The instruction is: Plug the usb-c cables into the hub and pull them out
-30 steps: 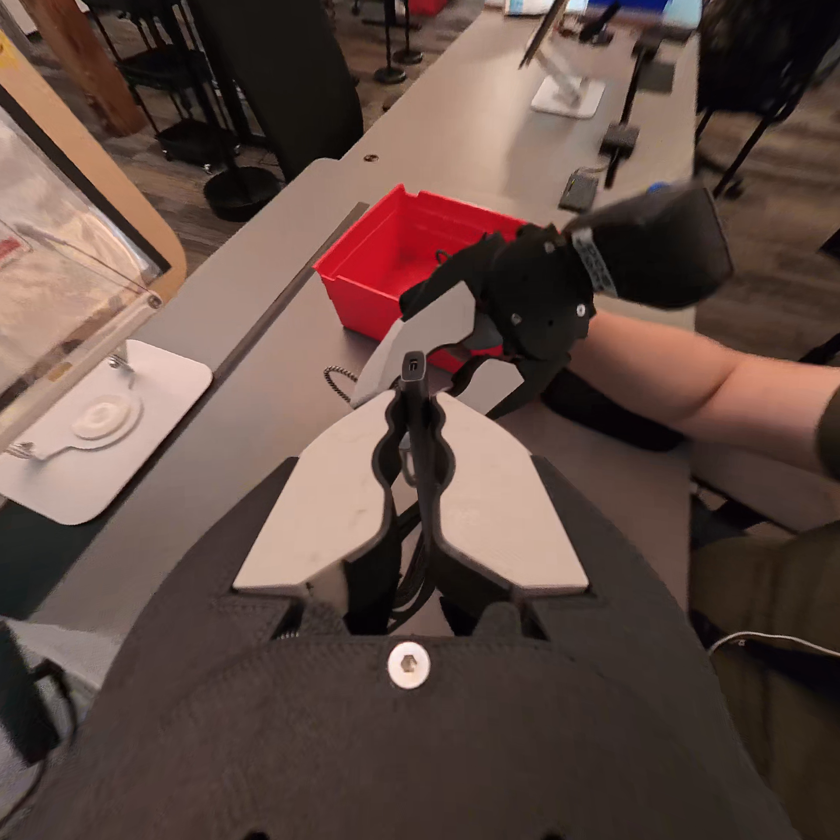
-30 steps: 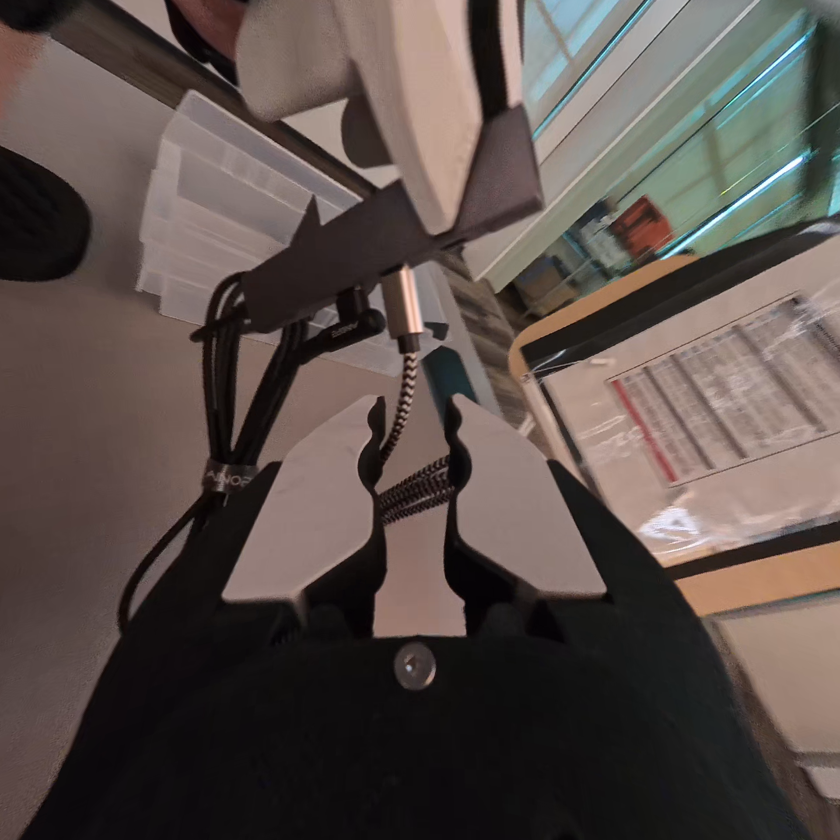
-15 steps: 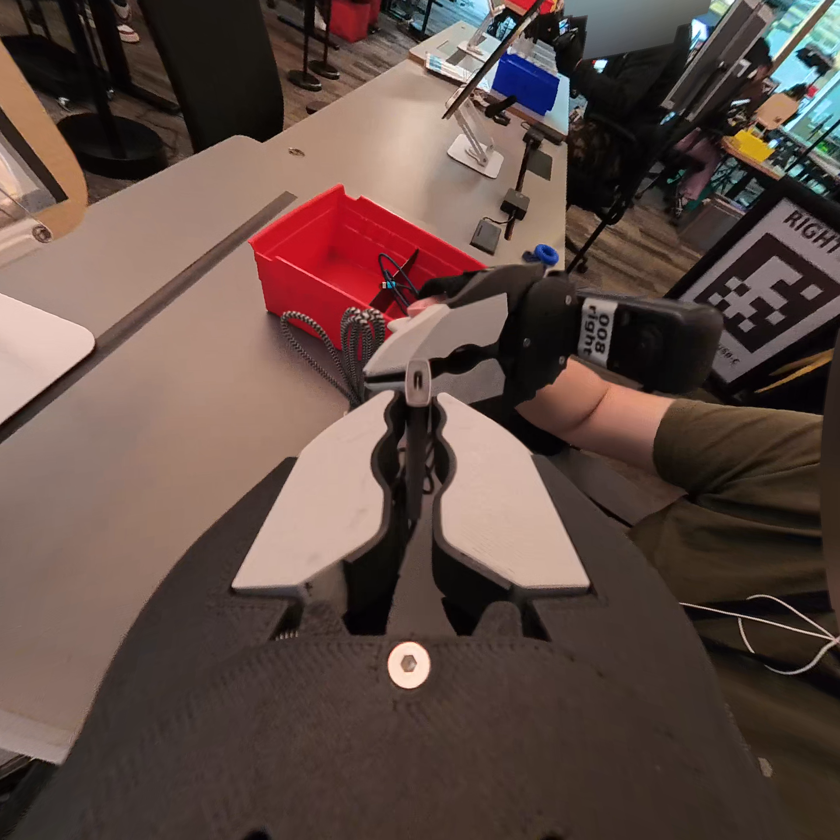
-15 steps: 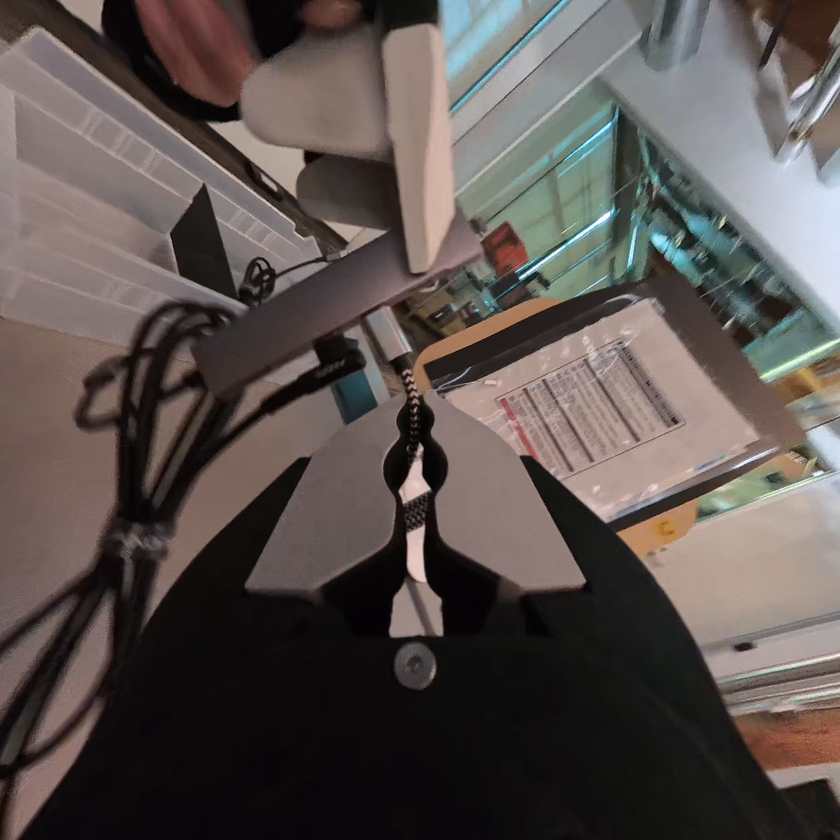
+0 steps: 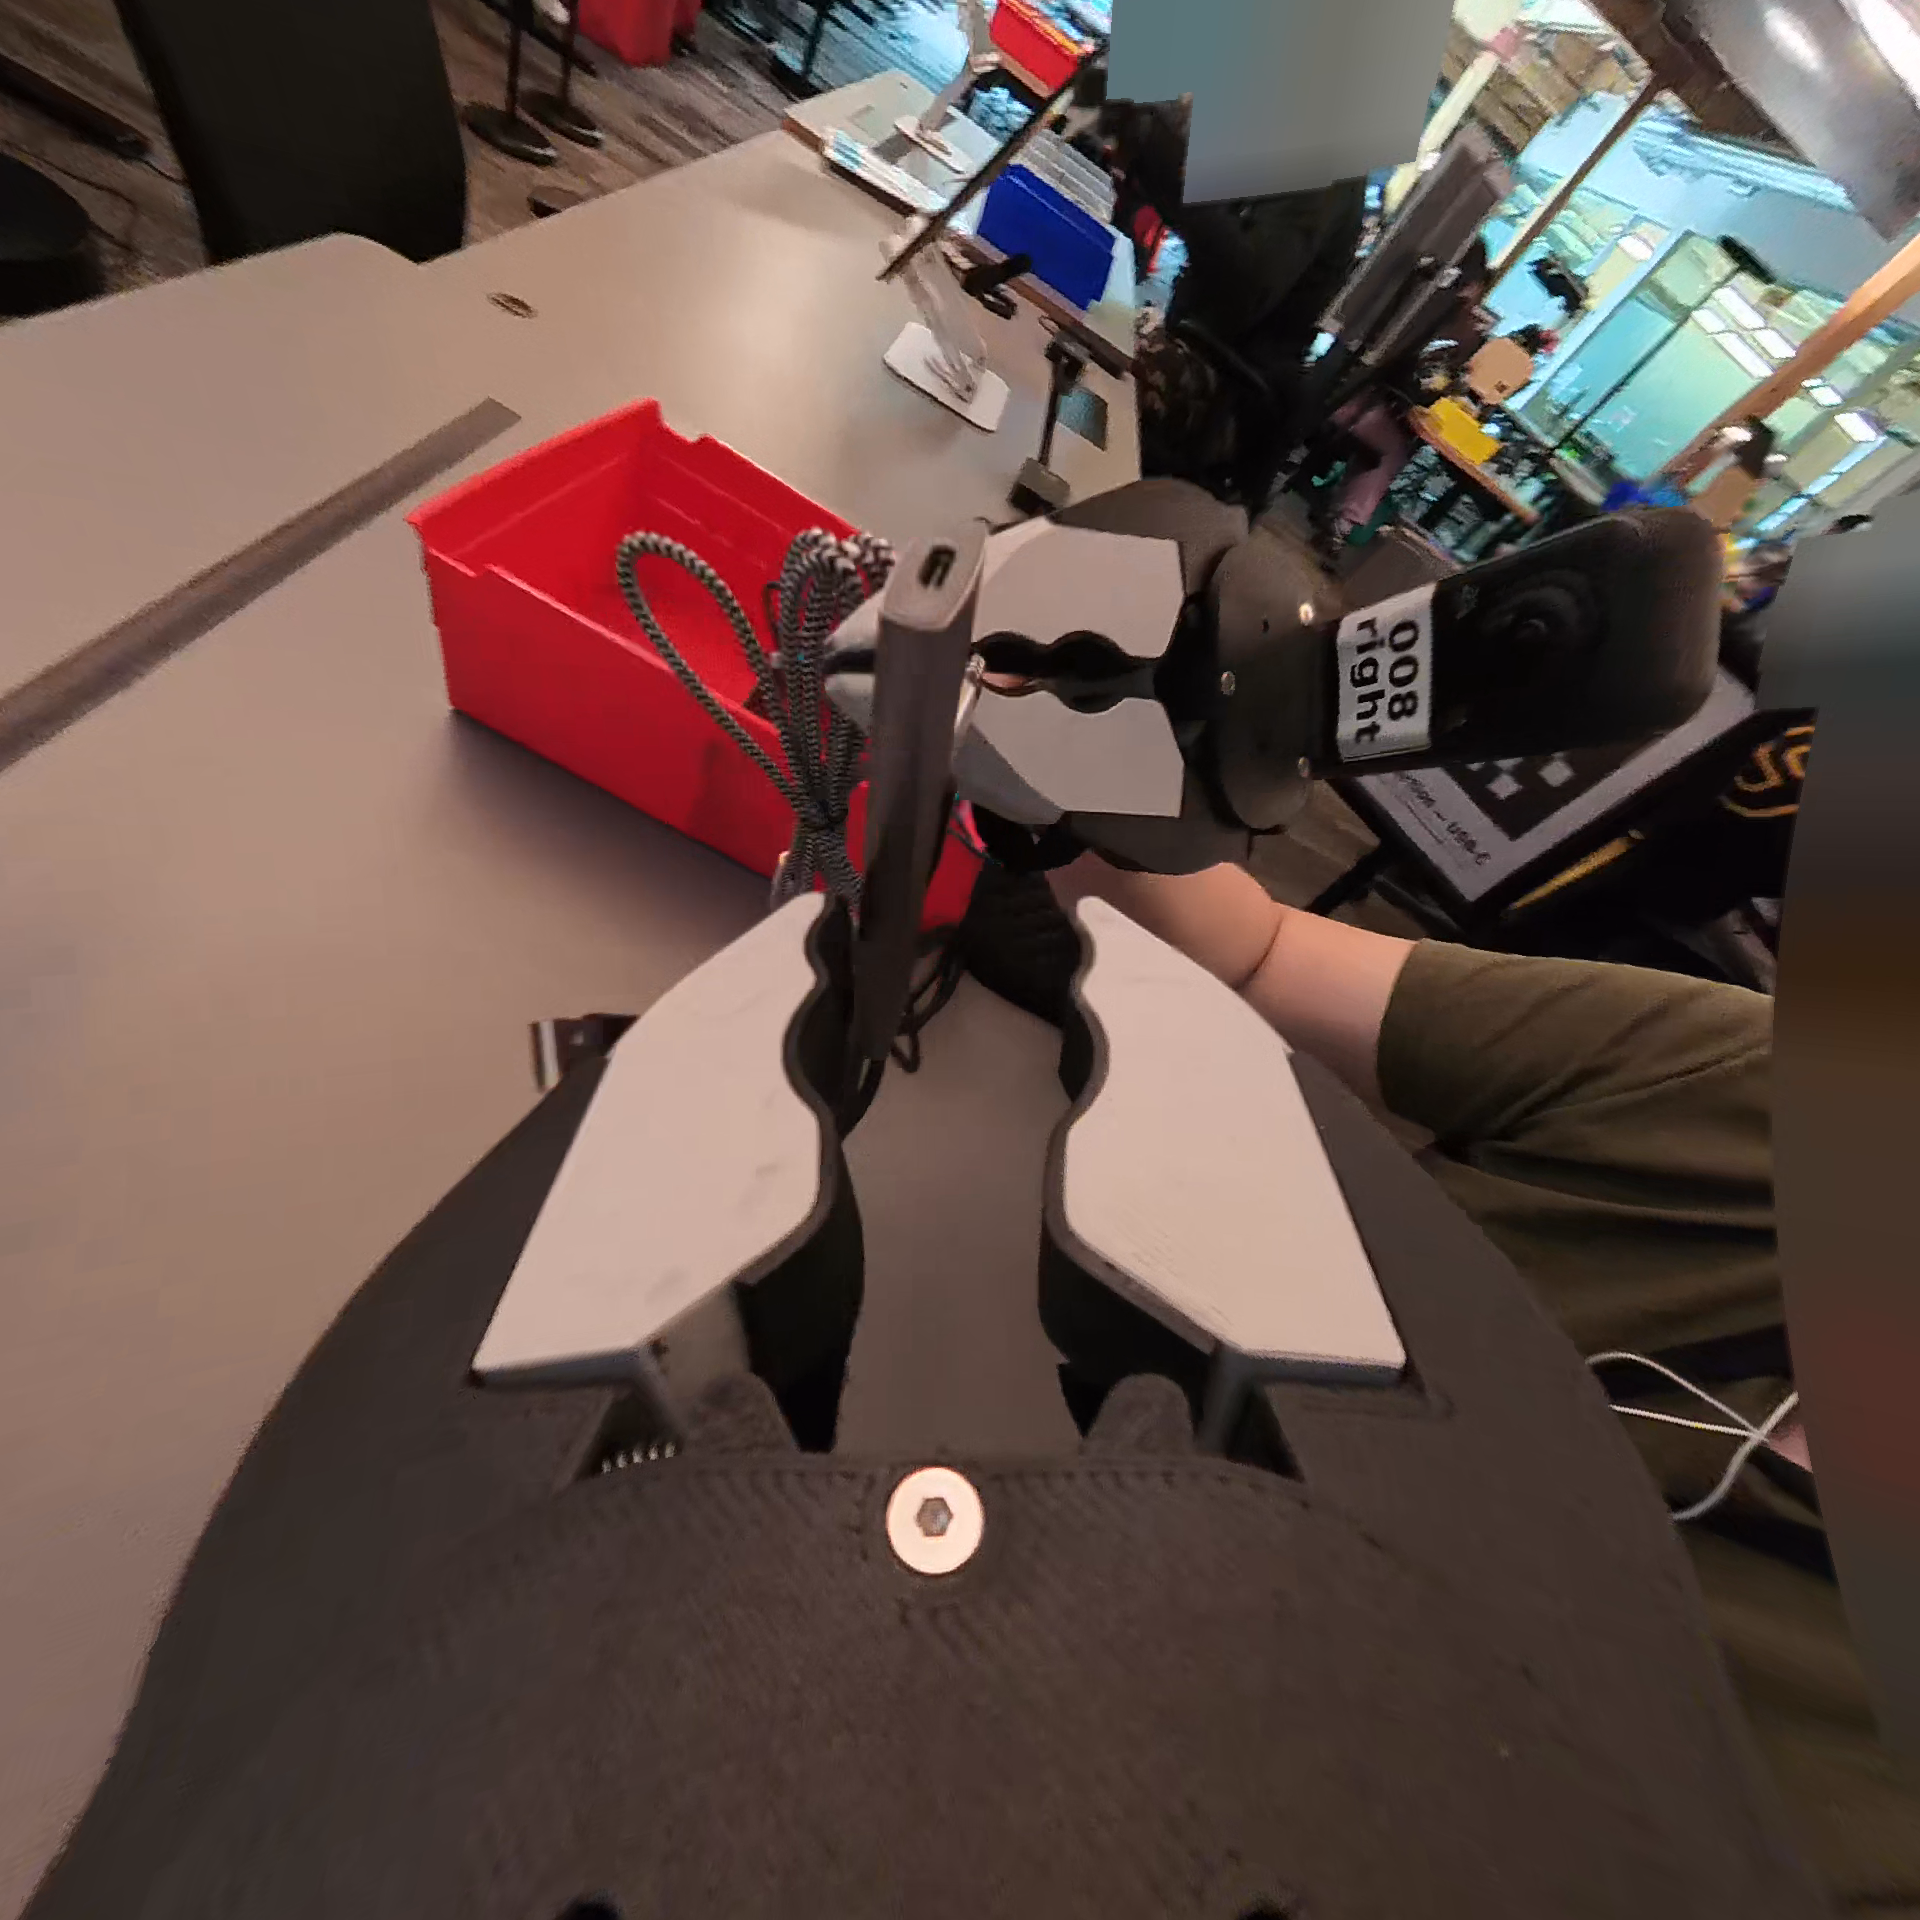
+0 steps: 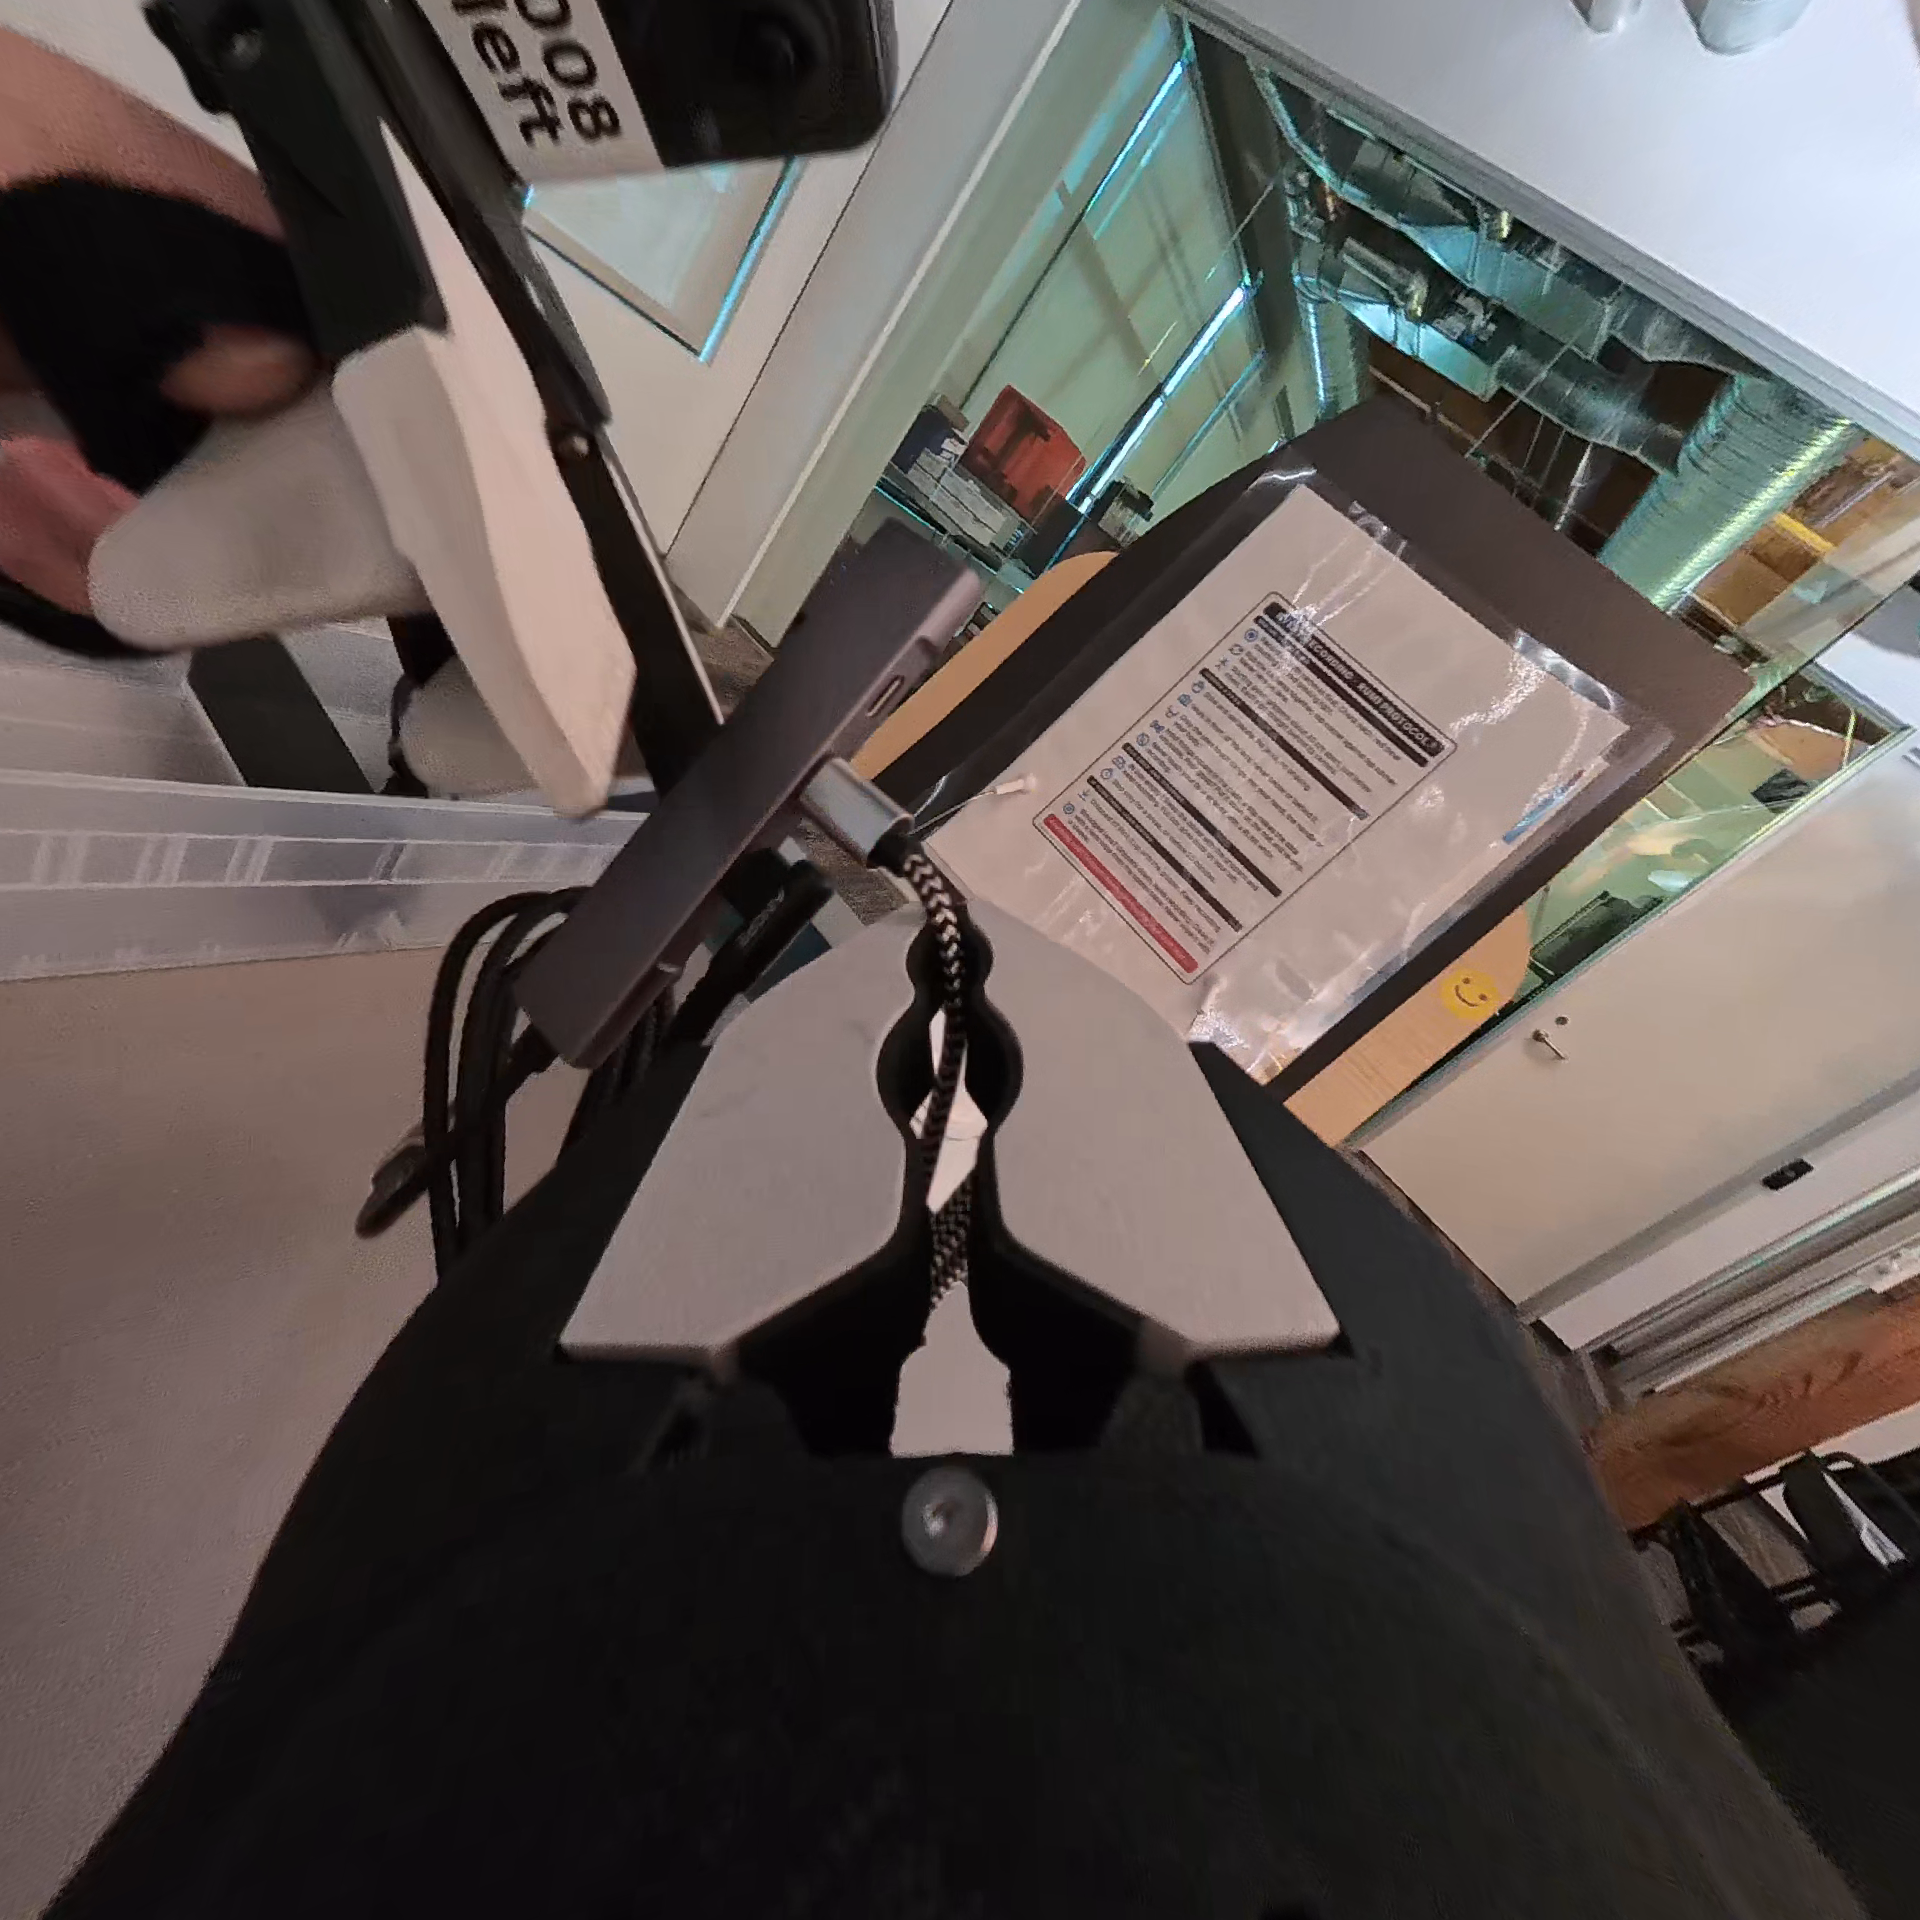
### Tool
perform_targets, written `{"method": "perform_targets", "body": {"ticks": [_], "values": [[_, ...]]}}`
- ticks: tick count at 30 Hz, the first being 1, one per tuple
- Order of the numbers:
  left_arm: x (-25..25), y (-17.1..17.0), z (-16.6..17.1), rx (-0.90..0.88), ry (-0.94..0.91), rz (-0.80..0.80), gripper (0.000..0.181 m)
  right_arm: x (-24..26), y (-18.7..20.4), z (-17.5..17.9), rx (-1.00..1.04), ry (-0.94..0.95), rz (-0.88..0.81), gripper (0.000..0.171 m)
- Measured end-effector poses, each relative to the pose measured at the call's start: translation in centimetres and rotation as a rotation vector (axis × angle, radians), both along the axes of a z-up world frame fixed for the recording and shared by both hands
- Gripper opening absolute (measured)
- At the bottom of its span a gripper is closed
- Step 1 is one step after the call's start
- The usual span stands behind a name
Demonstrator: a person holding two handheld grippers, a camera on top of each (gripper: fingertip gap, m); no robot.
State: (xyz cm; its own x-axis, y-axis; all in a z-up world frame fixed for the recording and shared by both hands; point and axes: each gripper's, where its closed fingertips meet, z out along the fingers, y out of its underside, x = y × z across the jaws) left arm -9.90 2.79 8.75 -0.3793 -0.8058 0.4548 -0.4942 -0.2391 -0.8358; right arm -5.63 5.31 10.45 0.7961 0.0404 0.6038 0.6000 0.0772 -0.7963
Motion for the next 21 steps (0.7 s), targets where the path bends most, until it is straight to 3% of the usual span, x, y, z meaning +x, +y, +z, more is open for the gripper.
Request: {"method": "perform_targets", "body": {"ticks": [4, 10, 14, 17, 21], "values": [[1.4, -0.3, 0.3, -0.045, -0.076, -0.037, 0.011, 0.2, -0.1, 0.2, 0.005, 0.015, 0.013, 0.002], [0.8, -0.7, 1.3, -0.159, -0.101, -0.128, 0.008, -0.9, -0.9, 0.3, 0.002, -0.003, 0.184, 0.009], [0.3, -0.9, 0.5, -0.145, -0.027, -0.140, 0.008, -1.6, -1.7, 0.6, 0.033, -0.074, 0.240, 0.016], [-0.1, -1.2, 0.2, -0.151, 0.015, -0.153, 0.008, -2.1, -2.1, 0.3, 0.059, -0.177, 0.240, 0.023], [-0.7, -1.6, -0.4, -0.132, 0.065, -0.177, 0.008, -3.3, -2.6, -0.7, 0.065, -0.305, 0.285, 0.018]]}}
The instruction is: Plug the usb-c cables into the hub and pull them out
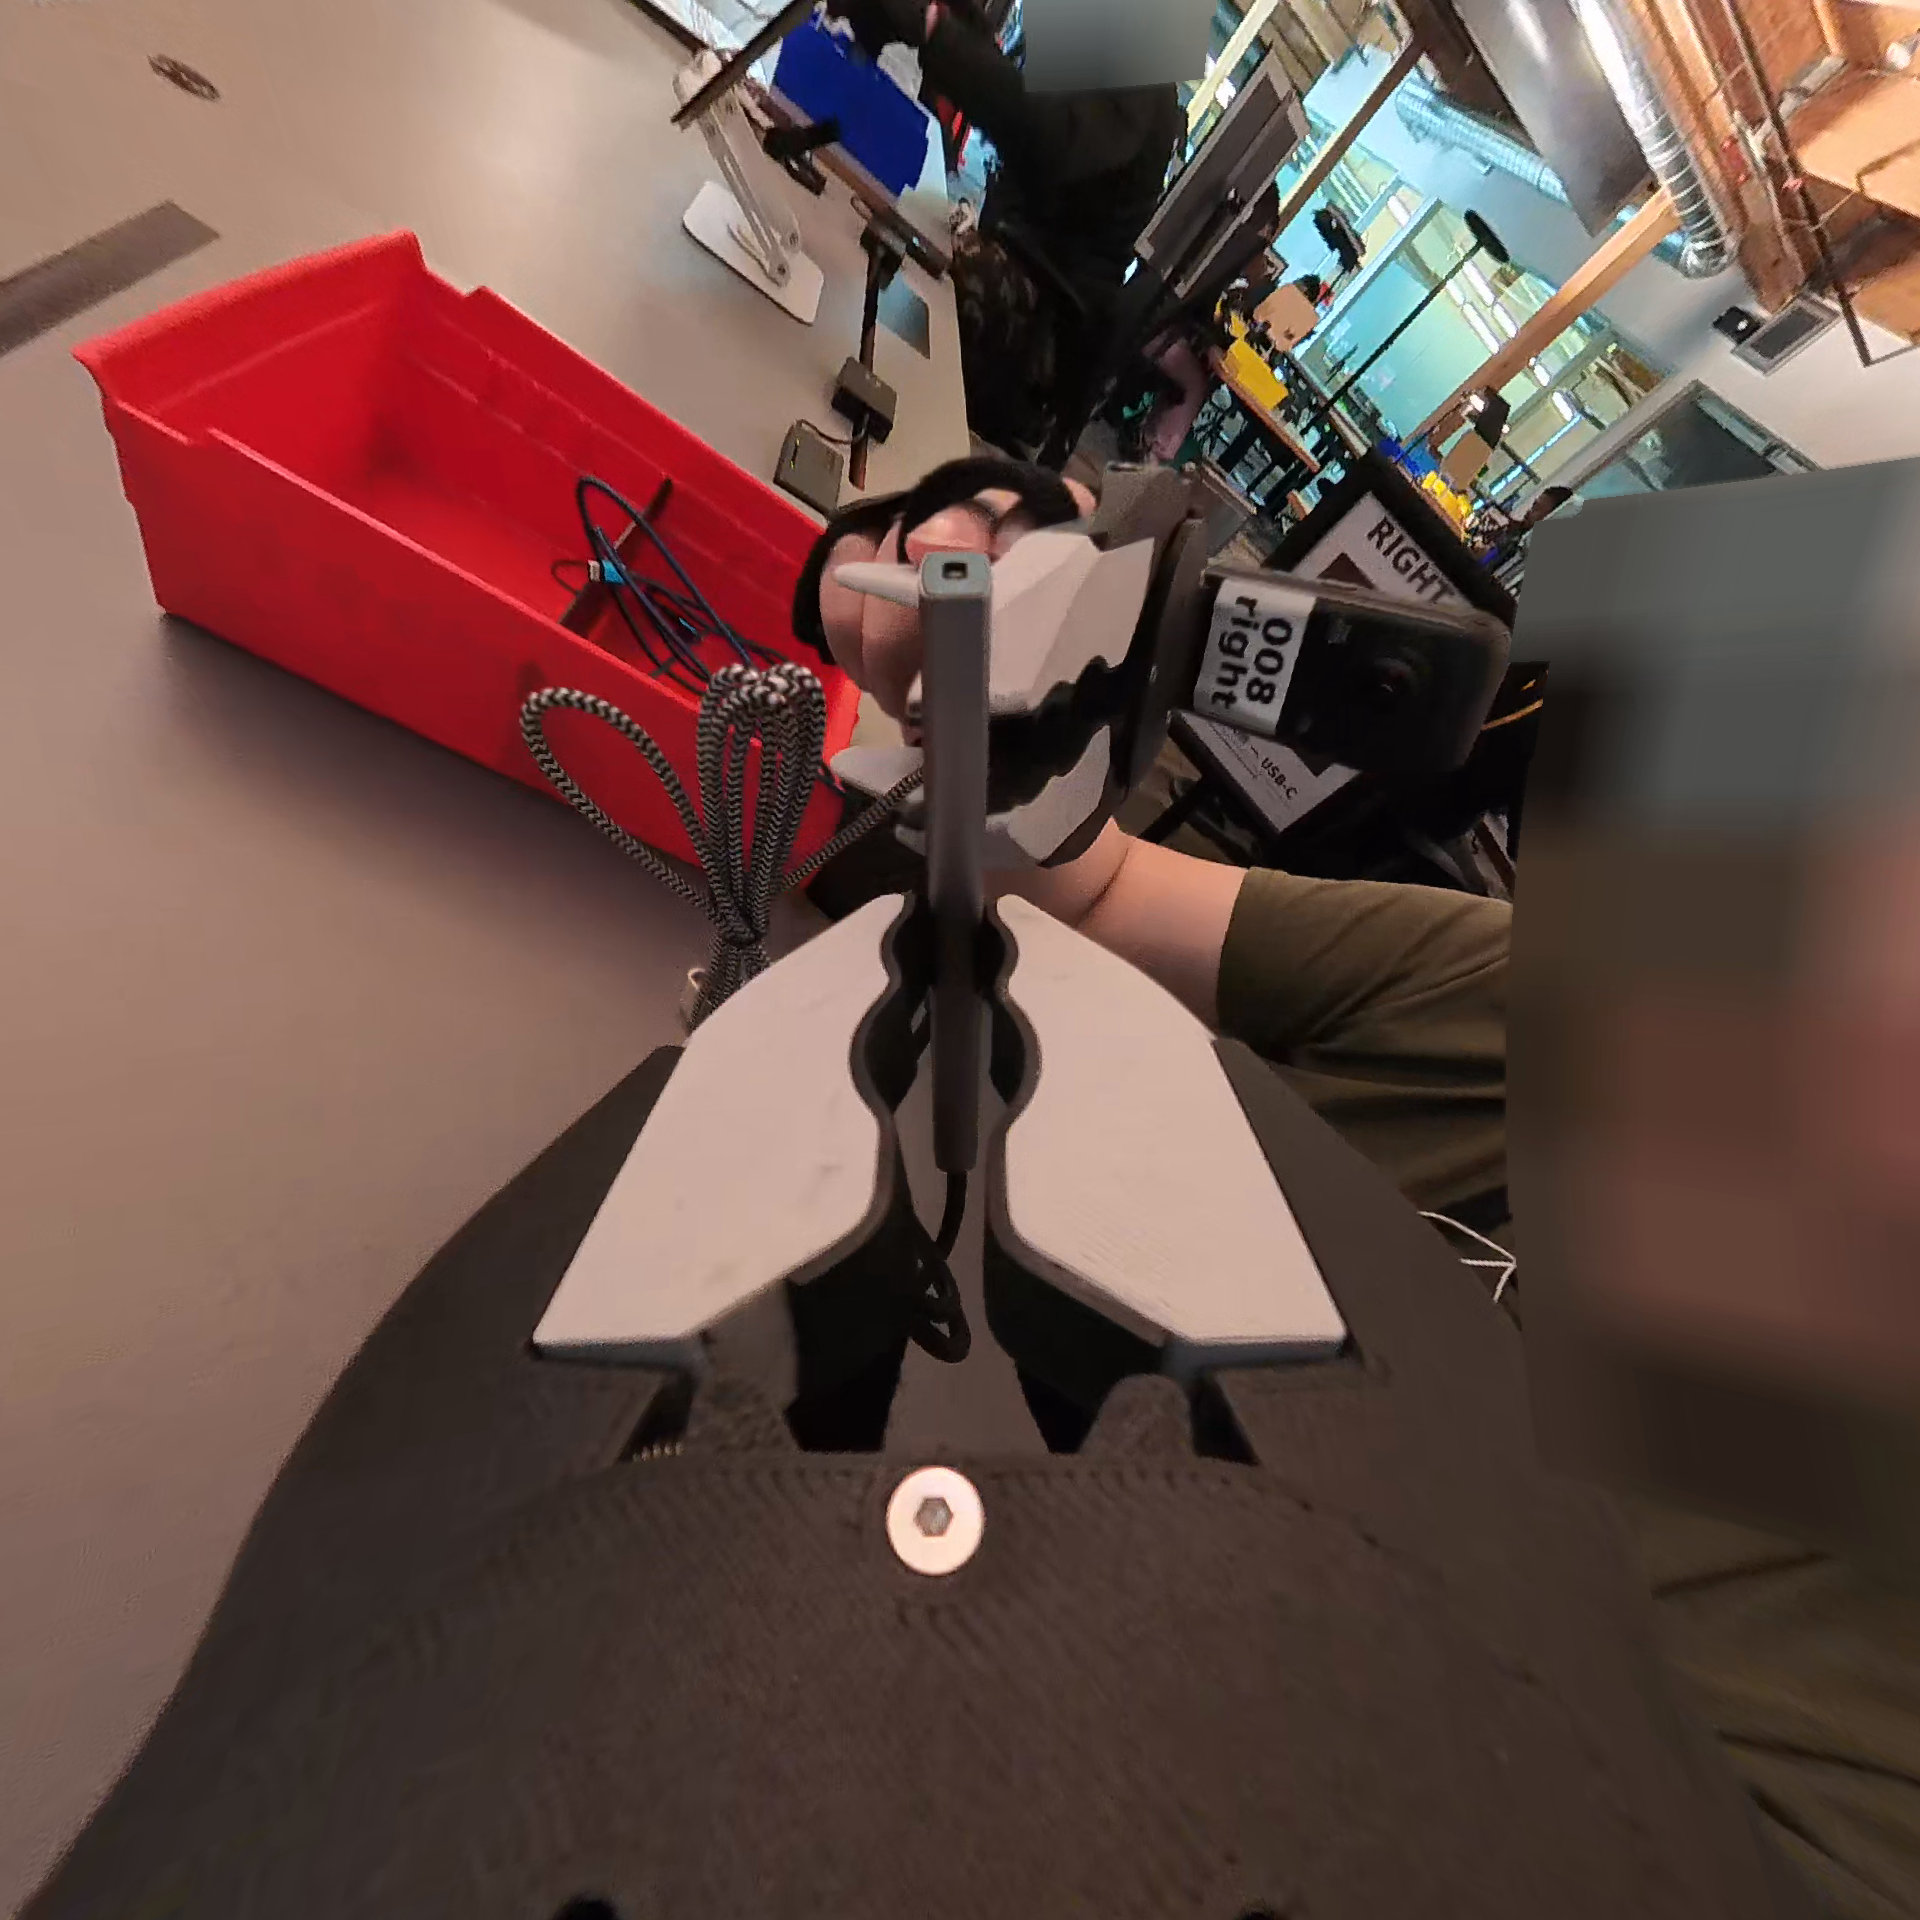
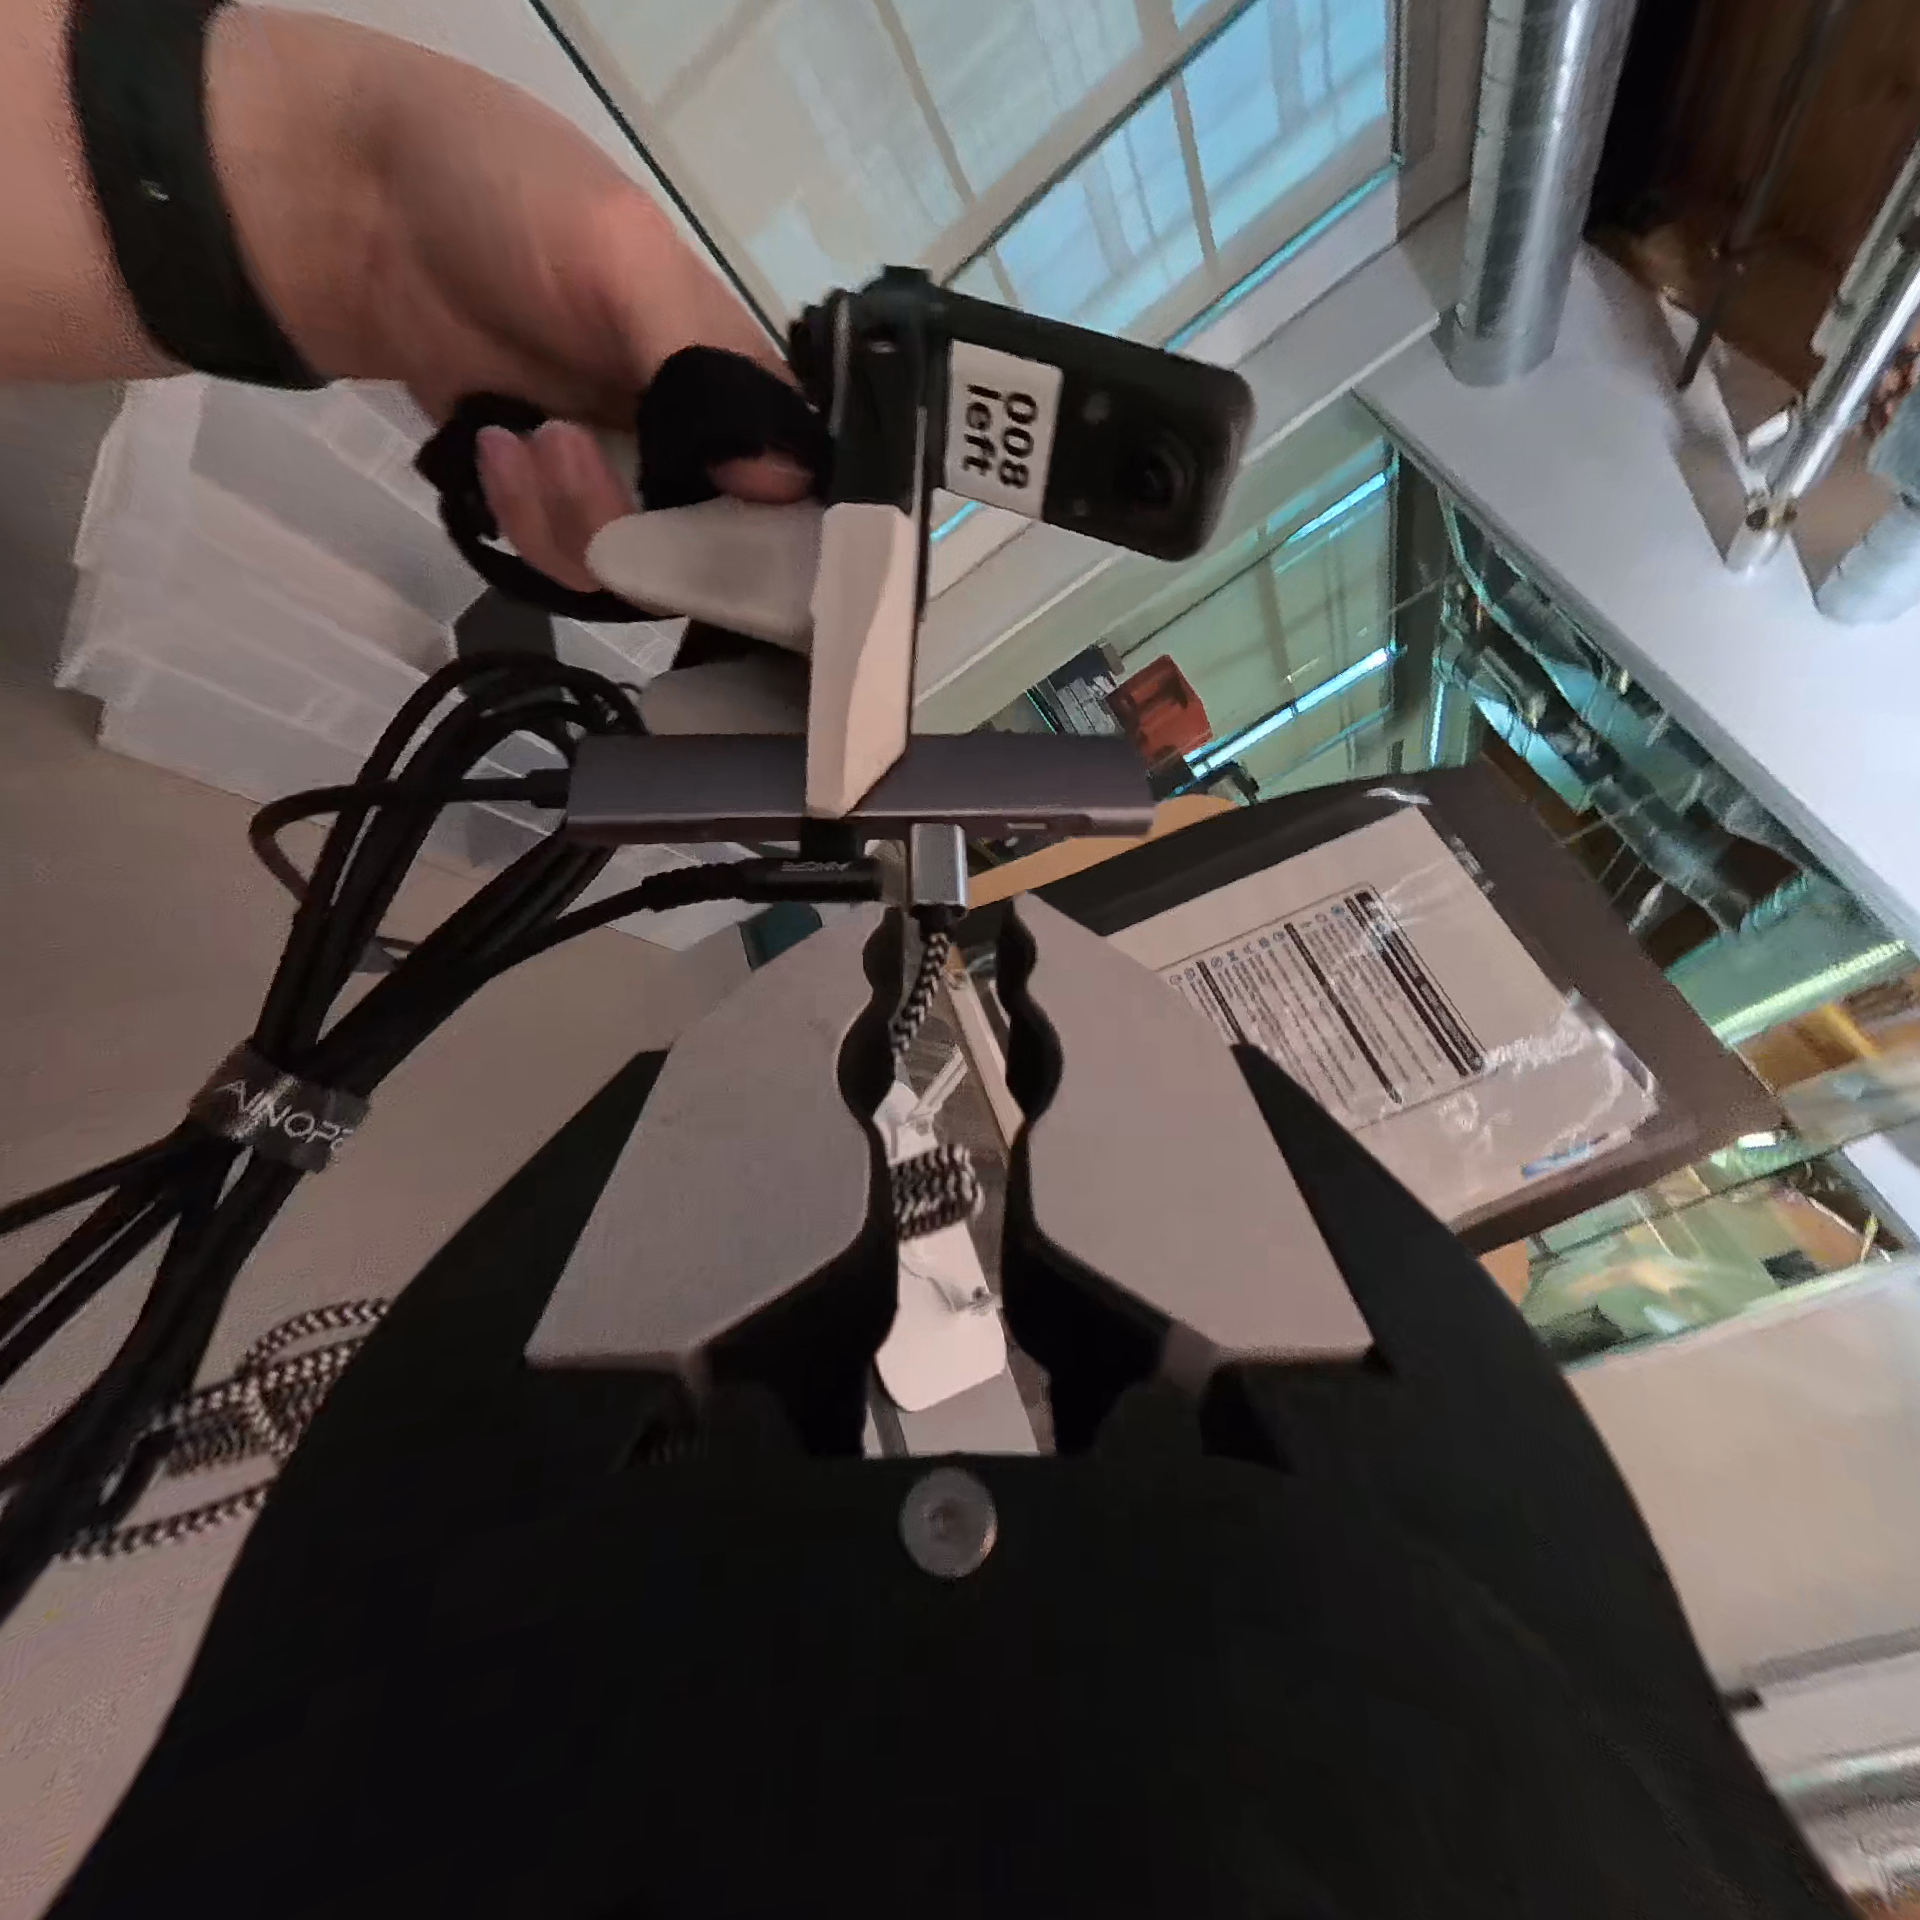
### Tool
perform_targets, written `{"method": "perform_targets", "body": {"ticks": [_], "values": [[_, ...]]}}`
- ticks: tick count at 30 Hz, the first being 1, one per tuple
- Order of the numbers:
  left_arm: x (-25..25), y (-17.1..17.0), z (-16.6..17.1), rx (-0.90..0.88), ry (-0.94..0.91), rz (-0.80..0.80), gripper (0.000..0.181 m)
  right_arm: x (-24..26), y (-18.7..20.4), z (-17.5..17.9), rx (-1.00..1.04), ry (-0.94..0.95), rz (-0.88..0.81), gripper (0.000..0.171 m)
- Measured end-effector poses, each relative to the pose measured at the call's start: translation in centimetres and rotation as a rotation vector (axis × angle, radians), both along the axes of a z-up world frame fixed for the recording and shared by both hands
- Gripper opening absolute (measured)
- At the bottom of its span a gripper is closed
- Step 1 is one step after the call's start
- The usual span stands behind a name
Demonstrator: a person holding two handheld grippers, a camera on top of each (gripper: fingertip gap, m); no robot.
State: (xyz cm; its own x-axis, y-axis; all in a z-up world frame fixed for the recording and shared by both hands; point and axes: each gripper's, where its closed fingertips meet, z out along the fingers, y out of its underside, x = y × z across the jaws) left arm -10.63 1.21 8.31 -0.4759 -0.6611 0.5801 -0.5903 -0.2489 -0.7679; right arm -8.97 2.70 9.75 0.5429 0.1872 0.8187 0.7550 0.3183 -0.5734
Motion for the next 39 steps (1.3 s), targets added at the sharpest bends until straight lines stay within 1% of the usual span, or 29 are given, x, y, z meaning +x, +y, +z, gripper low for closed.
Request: {"method": "perform_targets", "body": {"ticks": [2, 6, 8, 10, 11, 12, 17, 23, 31, 36, 39], "values": [[-0.3, -0.3, -0.2, -0.007, 0.022, -0.018, 0.008, -0.4, -0.2, -0.3, -0.007, -0.018, 0.028, 0.012], [-1.0, -0.6, -0.8, -0.003, 0.062, -0.061, 0.009, -1.1, -0.4, -0.9, -0.025, -0.051, 0.053, 0.011], [-1.3, -0.6, -0.7, -0.006, 0.059, -0.080, 0.010, -1.3, -0.3, -0.9, -0.021, -0.066, 0.032, 0.011], [-1.4, -0.2, 0.3, -0.048, 0.009, -0.075, 0.021, -1.5, -0.1, -1.1, -0.038, -0.073, 0.018, 0.011], [-1.3, 0.1, 0.6, -0.058, -0.012, -0.062, 0.020, -1.6, 0.0, -1.2, -0.039, -0.076, 0.013, 0.011], [-1.2, 0.4, 0.5, -0.044, -0.021, -0.048, 0.011, -1.7, 0.0, -1.2, -0.032, -0.078, 0.011, 0.011], [-1.0, 0.9, 0.0, -0.027, -0.013, -0.039, 0.011, -1.7, 0.4, -1.6, -0.050, -0.090, -0.012, 0.011], [-1.6, 0.9, -1.9, 0.145, 0.059, -0.059, 0.009, -2.2, 0.2, -3.3, -0.141, -0.157, 0.035, 0.011], [-2.5, 0.4, -1.8, 0.182, 0.070, -0.073, 0.009, -2.9, -0.3, -3.1, -0.147, -0.175, 0.056, 0.010], [-2.3, 0.3, -1.1, 0.144, 0.056, -0.064, 0.009, -2.5, -0.6, -2.6, -0.130, -0.177, 0.045, 0.006], [-2.4, 0.1, -1.2, 0.163, 0.058, -0.064, 0.009, -2.5, -0.7, -2.6, -0.131, -0.196, 0.045, 0.006]]}}
